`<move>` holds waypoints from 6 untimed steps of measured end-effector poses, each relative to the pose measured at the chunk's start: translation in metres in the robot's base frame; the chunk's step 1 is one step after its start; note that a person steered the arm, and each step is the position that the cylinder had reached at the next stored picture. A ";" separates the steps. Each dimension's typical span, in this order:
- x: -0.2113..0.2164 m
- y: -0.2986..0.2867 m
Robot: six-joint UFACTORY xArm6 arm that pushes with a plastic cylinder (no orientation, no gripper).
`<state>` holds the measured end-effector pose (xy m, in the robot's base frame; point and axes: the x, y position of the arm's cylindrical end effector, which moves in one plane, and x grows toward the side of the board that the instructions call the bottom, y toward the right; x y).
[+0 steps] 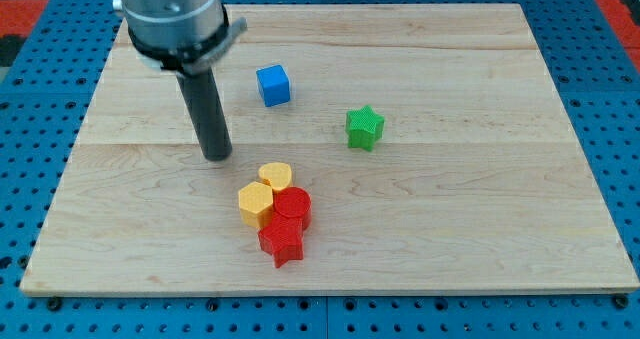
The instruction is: Move the yellow heart diagonally to the green star
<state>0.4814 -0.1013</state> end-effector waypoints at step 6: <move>0.019 -0.040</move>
